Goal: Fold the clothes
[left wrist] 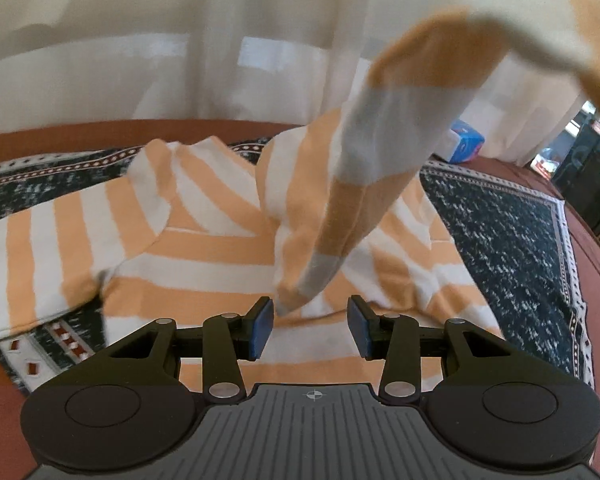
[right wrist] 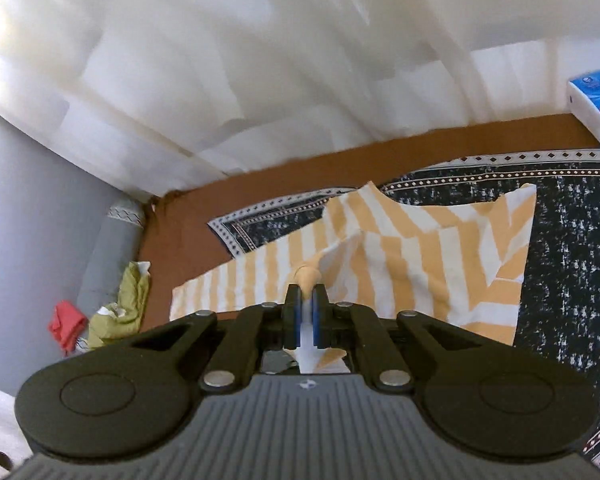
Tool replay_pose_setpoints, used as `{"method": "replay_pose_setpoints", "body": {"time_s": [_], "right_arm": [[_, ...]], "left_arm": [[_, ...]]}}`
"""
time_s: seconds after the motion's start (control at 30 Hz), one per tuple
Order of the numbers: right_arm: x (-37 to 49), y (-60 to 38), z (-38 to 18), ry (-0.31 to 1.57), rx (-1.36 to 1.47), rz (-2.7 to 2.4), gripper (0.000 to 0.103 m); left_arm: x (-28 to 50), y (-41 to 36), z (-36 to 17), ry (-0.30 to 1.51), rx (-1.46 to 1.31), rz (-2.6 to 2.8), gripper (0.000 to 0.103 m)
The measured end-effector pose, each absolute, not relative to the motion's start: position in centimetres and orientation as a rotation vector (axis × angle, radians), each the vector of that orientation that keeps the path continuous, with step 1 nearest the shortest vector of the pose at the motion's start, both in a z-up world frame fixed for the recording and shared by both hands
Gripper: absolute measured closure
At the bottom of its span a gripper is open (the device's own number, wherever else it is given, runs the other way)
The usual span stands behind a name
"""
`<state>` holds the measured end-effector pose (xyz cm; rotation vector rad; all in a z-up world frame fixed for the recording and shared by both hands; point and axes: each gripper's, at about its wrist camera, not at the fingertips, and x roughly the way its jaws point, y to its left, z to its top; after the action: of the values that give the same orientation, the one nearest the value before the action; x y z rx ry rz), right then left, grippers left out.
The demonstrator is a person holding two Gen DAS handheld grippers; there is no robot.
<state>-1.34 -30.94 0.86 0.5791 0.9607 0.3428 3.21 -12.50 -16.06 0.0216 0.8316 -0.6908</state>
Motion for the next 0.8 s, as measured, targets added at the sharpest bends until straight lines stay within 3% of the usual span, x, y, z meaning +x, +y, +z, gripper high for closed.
{"method": "replay_pose_setpoints", "body": {"time_s": [0.17, 0.2, 0.23, 0.33, 0.53, 0.6, 0.8], "right_arm": [[-3.4, -31.6, 2.2, 0.916, 0.605, 0.303, 0.097], [-4.3, -31.9, 2.5, 0.907, 0.604, 0.286, 0.097], [-5.4, -32.2, 2.7, 0.897, 0.611, 0.266, 0.097], [-9.4, -33.4, 2.5, 0.873, 0.682, 0.178, 0.097], [-17.6, -33.1, -3.1, 0.897, 0.854, -0.014, 0.097], [-20.1, -32.6, -5.4, 0.905, 0.918, -0.079, 0.097], [-24.5, -30.8, -10.7, 0.926, 1.049, -0.163, 0.097]], "left_arm": [[4.1, -13.4, -16.1, 0.832, -0.004, -0.675, 0.05], [4.5, -13.3, -16.1, 0.835, -0.014, -0.681, 0.075], [4.9, -13.3, -16.1, 0.842, -0.021, -0.691, 0.083], [5.5, -13.5, -15.9, 0.847, -0.012, -0.738, 0.091], [4.7, -15.3, -15.1, 0.8, 0.084, -0.842, 0.091], [4.5, -15.8, -15.2, 0.797, 0.114, -0.863, 0.072], [3.6, -15.7, -15.8, 0.807, 0.232, -0.884, 0.07]]}}
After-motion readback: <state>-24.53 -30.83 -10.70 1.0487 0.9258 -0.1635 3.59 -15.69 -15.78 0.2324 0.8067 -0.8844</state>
